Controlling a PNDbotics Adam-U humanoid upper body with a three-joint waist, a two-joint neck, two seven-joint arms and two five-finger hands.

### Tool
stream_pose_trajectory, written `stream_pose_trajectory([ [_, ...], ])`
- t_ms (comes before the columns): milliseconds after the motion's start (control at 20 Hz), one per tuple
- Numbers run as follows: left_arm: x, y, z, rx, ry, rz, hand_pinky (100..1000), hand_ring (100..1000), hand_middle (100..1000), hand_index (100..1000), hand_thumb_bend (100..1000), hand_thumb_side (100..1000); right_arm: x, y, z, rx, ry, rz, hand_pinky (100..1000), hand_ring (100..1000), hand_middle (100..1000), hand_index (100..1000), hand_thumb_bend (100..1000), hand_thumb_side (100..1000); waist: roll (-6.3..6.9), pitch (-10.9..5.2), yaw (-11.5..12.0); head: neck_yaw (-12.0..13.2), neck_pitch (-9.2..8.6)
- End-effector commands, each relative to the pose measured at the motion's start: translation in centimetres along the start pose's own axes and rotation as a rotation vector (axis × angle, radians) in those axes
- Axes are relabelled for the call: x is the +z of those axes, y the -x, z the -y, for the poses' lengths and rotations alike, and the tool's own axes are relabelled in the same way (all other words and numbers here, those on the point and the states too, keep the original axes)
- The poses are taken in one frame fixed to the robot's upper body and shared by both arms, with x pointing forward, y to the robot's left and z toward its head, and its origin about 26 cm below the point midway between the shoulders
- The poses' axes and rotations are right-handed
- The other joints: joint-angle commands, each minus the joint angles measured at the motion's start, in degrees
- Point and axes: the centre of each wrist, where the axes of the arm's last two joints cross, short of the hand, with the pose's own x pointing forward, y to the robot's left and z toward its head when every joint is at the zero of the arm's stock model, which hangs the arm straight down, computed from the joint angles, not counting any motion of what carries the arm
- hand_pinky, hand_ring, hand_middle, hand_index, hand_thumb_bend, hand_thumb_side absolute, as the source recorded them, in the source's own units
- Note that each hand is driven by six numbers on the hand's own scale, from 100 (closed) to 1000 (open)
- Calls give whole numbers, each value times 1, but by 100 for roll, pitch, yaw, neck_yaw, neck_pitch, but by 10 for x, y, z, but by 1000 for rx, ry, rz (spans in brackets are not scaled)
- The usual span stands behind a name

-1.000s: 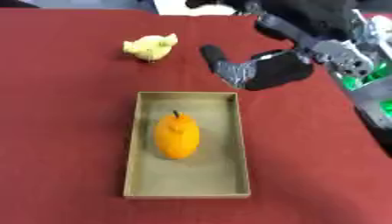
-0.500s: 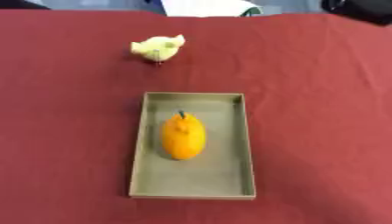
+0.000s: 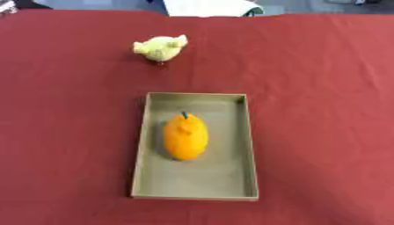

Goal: Pick up objects on the table and place them in the box.

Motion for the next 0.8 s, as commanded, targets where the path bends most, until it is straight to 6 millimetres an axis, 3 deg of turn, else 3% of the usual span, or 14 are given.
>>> stream_pose_trajectory([
  [50,-15,1,4,-57,94,-1,870,836,635,868,677,716,-5,-5,12,20,31,20,770,760,731,885,109,838,-6,-128,-26,-26,-33],
  [200,-29,-1,12,-84,164,0,894,849,667,881,777,688,-6,-6,12,18,38,13,770,757,728,883,107,842,-9,-121,-59,-2,-57],
  [500,-50,-8,24,-132,274,4,914,869,723,904,885,653,-7,-7,11,14,44,5,769,753,725,882,104,847,8,-105,-132,64,-85],
  [650,-56,-12,28,-137,303,6,910,874,729,906,873,621,-7,-7,11,12,47,1,768,751,722,881,103,848,19,-97,-156,85,-94],
  [800,-62,-15,33,-89,299,-10,889,876,712,900,806,587,-8,-7,10,7,48,-6,767,749,720,880,102,852,29,-87,-179,107,-103],
])
